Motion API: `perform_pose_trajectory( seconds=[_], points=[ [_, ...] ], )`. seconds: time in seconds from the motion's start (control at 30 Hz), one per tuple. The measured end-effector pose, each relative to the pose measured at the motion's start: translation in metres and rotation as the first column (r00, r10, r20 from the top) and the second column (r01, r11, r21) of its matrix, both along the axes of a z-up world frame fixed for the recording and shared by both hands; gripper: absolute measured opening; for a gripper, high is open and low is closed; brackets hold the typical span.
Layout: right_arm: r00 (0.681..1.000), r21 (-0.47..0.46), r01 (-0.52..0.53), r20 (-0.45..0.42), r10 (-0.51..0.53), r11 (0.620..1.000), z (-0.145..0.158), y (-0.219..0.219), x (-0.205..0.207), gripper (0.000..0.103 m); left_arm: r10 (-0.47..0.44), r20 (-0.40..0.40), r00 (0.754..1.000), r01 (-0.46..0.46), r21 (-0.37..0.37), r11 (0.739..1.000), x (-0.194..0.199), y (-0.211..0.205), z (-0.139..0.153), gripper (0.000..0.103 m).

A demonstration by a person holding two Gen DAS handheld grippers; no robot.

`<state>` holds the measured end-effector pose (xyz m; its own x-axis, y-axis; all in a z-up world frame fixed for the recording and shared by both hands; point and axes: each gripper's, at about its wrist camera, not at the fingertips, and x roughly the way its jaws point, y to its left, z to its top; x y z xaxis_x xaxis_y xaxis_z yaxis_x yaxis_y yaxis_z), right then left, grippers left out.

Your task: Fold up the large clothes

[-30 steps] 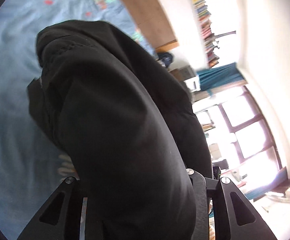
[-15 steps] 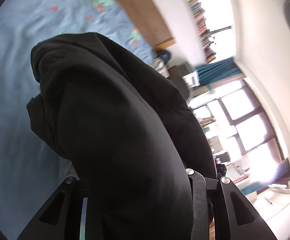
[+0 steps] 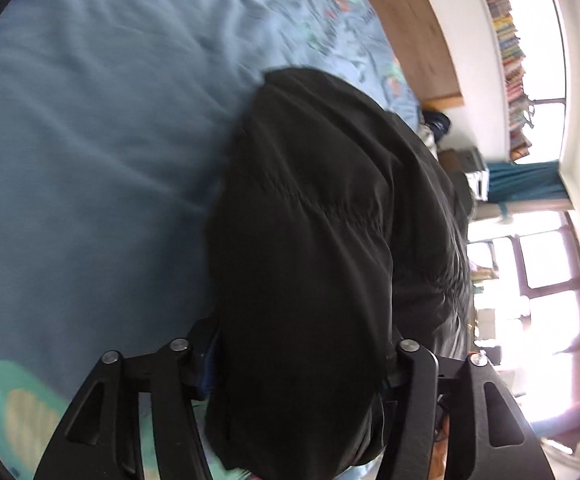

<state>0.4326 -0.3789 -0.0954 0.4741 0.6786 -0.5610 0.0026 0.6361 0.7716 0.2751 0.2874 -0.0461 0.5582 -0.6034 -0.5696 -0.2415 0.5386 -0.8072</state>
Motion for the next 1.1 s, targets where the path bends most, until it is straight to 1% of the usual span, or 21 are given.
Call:
perform_pose_trajectory(
  seconds=[0.03,0.07,0.13,0.17,0.2,0.27,0.33,0.37,0.4,0.47,0.53,0.57,0.63,0.73,0.8,0.93,0.97,1.07,1.1],
  points=[
    [1.000,-0.004,0.014,0.002,-0.014,1.000,0.002,-0.006,-0.004,0.077,0.024,-0.002,1.000,-0.024,0.003,1.000,-0.002,0.007,0.004,0.057],
    [0.999,-0.011,0.032,0.003,-0.032,0.999,0.004,-0.012,-0.007,0.078,0.045,-0.001,0.999,-0.045,0.004,0.999,0.002,0.007,-0.001,0.057],
    [0.997,-0.047,0.076,-0.003,-0.076,0.996,0.010,-0.026,-0.017,0.078,0.077,0.001,0.997,-0.077,0.014,0.997,-0.009,0.011,0.000,0.057],
    [0.995,-0.074,0.098,-0.002,-0.098,0.992,0.016,-0.030,-0.020,0.078,0.097,0.004,0.995,-0.097,0.032,0.995,-0.018,0.012,0.003,0.057],
    [0.990,-0.123,0.138,0.005,-0.138,0.983,0.023,-0.038,-0.026,0.078,0.110,0.008,0.994,-0.110,0.047,0.993,-0.019,0.013,0.008,0.057],
    [0.984,-0.156,0.179,0.021,-0.178,0.971,0.035,-0.049,-0.040,0.078,0.133,0.028,0.991,-0.135,0.081,0.988,-0.025,0.018,0.023,0.057],
    [0.977,-0.174,0.215,0.054,-0.208,0.961,0.054,-0.055,-0.056,0.078,0.145,0.051,0.988,-0.151,0.136,0.979,-0.028,0.013,0.037,0.057],
    [0.975,-0.184,0.221,0.072,-0.212,0.958,0.068,-0.056,-0.056,0.078,0.146,0.068,0.987,-0.155,0.174,0.972,-0.032,0.013,0.045,0.058],
    [0.973,-0.200,0.224,0.095,-0.209,0.954,0.079,-0.055,-0.064,0.078,0.144,0.081,0.986,-0.158,0.206,0.966,-0.032,0.007,0.054,0.061],
    [0.971,-0.241,0.225,0.136,-0.197,0.944,0.102,-0.047,-0.077,0.078,0.134,0.115,0.984,-0.162,0.293,0.942,-0.027,-0.008,0.073,0.066],
    [0.969,-0.267,0.221,0.172,-0.179,0.938,0.121,-0.035,-0.093,0.078,0.121,0.154,0.981,-0.170,0.360,0.917,-0.046,-0.018,0.090,0.072],
    [0.967,-0.283,0.217,0.191,-0.167,0.934,0.130,-0.029,-0.103,0.078,0.120,0.166,0.979,-0.175,0.378,0.909,-0.050,-0.020,0.090,0.074],
    [0.965,-0.309,0.208,0.219,-0.144,0.928,0.146,-0.020,-0.121,0.078,0.116,0.199,0.973,-0.194,0.437,0.878,-0.065,-0.034,0.104,0.077],
    [0.961,-0.357,0.192,0.258,-0.101,0.914,0.167,-0.002,-0.153,0.078,0.104,0.230,0.968,-0.207,0.490,0.847,-0.085,-0.052,0.113,0.078],
    [0.954,-0.373,0.187,0.289,-0.078,0.909,0.176,0.010,-0.170,0.078,0.099,0.244,0.965,-0.216,0.522,0.825,-0.099,-0.064,0.118,0.079],
    [0.939,-0.431,0.183,0.342,-0.028,0.884,0.196,0.036,-0.208,0.078,0.075,0.253,0.965,-0.218,0.607,0.764,-0.126,-0.092,0.127,0.079],
    [0.937,-0.436,0.183,0.350,-0.022,0.881,0.198,0.041,-0.215,0.079,0.071,0.255,0.964,-0.219,0.617,0.756,-0.131,-0.097,0.129,0.079],
    [0.927,-0.451,0.180,0.376,0.003,0.874,0.206,0.059,-0.240,0.079,0.044,0.276,0.960,-0.225,0.669,0.709,-0.151,-0.119,0.139,0.080],
    [0.923,-0.469,0.180,0.385,0.017,0.865,0.208,0.068,-0.250,0.079,0.035,0.283,0.959,-0.226,0.681,0.697,-0.155,-0.124,0.141,0.080]
  ],
)
